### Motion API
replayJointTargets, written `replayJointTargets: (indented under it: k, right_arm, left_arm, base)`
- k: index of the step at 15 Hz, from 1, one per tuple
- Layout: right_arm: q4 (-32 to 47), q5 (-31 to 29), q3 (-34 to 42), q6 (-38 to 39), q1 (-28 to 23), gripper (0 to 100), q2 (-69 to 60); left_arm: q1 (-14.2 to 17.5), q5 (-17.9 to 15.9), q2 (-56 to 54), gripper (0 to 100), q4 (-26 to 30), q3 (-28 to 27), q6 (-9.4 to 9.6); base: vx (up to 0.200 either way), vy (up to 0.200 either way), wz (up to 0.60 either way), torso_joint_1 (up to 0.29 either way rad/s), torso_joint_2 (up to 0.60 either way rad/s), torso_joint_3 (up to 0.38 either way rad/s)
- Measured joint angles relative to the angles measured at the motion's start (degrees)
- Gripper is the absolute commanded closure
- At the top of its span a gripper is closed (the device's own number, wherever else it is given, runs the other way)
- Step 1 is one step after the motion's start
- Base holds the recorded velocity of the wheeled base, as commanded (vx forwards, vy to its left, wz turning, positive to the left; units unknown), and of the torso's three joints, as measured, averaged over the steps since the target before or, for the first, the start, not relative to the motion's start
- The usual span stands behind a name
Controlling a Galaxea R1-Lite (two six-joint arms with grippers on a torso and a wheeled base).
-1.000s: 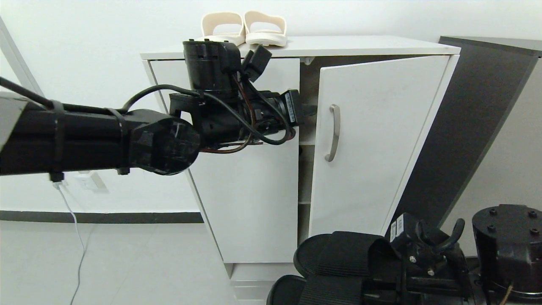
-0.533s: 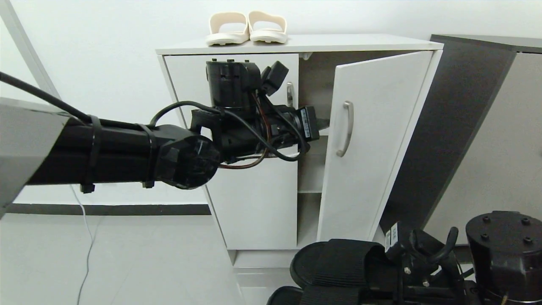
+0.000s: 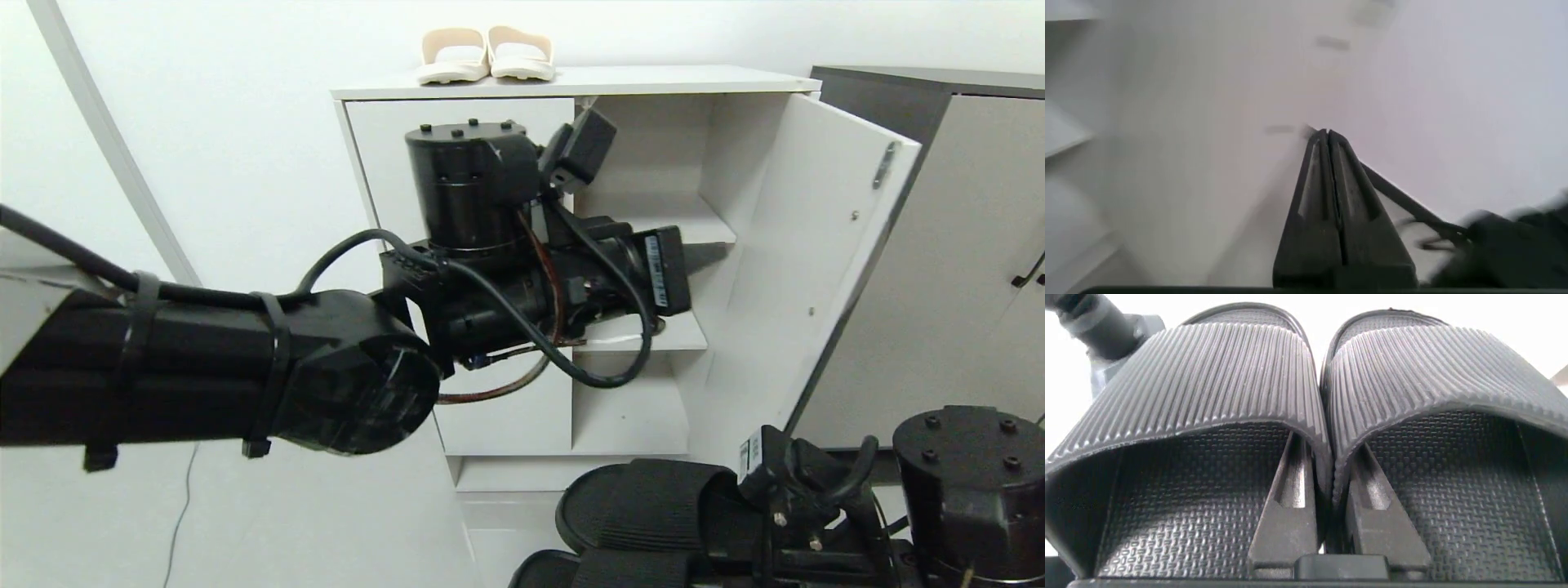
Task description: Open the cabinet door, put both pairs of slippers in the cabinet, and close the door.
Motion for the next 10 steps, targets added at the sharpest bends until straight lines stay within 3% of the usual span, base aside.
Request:
replayJointTargets:
  k: [2, 5, 7, 10]
  right_arm:
    - [-0.05, -3.06, -1.97, 1.35, -2.10, 100, 1.18]
    - [0.02, -17.29, -6.86, 6.30, -3.84, 100, 3.77]
    - [-0.07, -28.48, -10.19, 7.40, -4.63, 100, 5.95]
    - [-0.30, -43.09, -14.76, 13.26, -5.30, 100, 10.42]
  left_arm:
    - [3.19, 0.54, -1.88, 100, 0.18, 1.69, 0.00]
    - [7.88, 1.11, -8.25, 100, 1.94, 5.55, 0.02]
    - [10.31, 3.44, -15.52, 100, 7.03, 8.61, 0.85]
    - [12.40, 13.00, -29.66, 100, 19.30, 14.42, 6.88]
  base:
    - [0.000, 0.000, 0.00, 0.000, 0.00, 0.000]
    - [0.000, 0.000, 0.00, 0.000, 0.00, 0.000]
    - [0.000, 0.000, 0.00, 0.000, 0.00, 0.000]
    - [0.000, 0.000, 0.00, 0.000, 0.00, 0.000]
